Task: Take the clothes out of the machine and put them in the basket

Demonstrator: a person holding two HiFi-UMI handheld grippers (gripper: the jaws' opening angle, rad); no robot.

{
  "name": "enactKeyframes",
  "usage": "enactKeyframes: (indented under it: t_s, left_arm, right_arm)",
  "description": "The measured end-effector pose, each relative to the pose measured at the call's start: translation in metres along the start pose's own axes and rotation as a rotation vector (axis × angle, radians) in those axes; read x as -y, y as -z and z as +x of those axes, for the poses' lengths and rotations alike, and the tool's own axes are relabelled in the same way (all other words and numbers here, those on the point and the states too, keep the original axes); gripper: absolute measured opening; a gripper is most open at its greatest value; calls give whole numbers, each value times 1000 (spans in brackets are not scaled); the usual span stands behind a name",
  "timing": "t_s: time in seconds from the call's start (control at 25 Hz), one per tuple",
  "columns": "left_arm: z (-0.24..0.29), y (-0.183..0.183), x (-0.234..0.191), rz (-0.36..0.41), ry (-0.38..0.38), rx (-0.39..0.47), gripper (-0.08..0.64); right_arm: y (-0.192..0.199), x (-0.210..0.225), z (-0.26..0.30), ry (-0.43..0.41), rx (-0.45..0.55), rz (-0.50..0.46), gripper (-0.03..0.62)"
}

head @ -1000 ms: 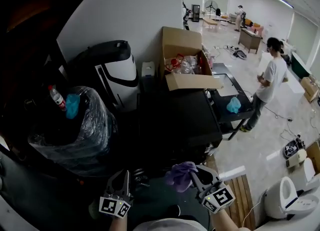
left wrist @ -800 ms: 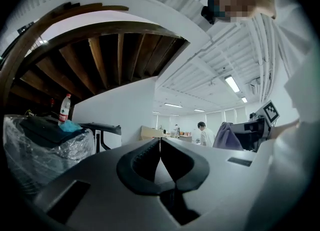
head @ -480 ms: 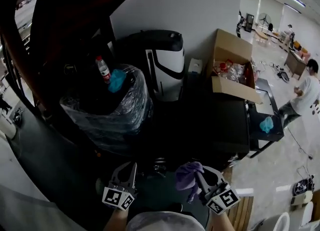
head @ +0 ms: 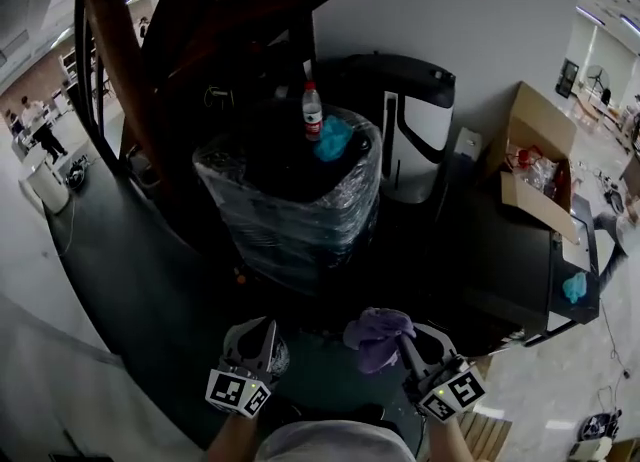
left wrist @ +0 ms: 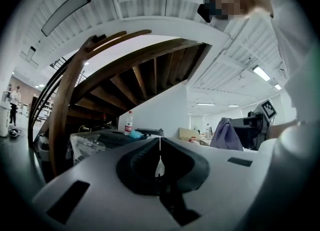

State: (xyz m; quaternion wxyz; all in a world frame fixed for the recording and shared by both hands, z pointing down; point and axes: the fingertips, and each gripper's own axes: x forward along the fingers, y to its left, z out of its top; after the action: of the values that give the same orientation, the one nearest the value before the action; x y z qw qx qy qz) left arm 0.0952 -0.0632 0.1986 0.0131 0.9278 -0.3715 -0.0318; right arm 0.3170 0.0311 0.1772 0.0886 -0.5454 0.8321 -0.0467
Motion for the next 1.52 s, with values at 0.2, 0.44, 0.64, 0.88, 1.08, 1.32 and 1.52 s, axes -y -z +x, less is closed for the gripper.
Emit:
enactKeyframes:
  t_s: [0.2, 0.44, 0.64, 0.88, 1.08, 1.32, 1.52]
  left_arm:
    - [-54, 3, -76, -30, -44, -6, 21]
    - [-123, 2, -163, -12, -120, 1, 21]
    - [-182, 2, -209, -27, -237, 17, 21]
    - [-242, 6, -244, -42, -403, 42, 21]
    - [-269, 7, -259, -50, -558, 44, 21]
    - [-269, 2, -266, -54, -751, 66, 21]
    - [-258, 7, -260, -64, -889, 58, 21]
  right_arm:
    - [15, -62, 60, -41, -5, -6, 37]
    - [44, -134, 135, -98, -18, 17, 37]
    - [60, -187, 188, -207, -39, 51, 37]
    - [74, -244, 242, -388, -69, 60, 37]
    - [80, -274, 284, -551, -85, 89, 37]
    - [80, -280, 333, -748, -124, 157, 37]
    - [84, -270, 361, -886, -174, 174, 37]
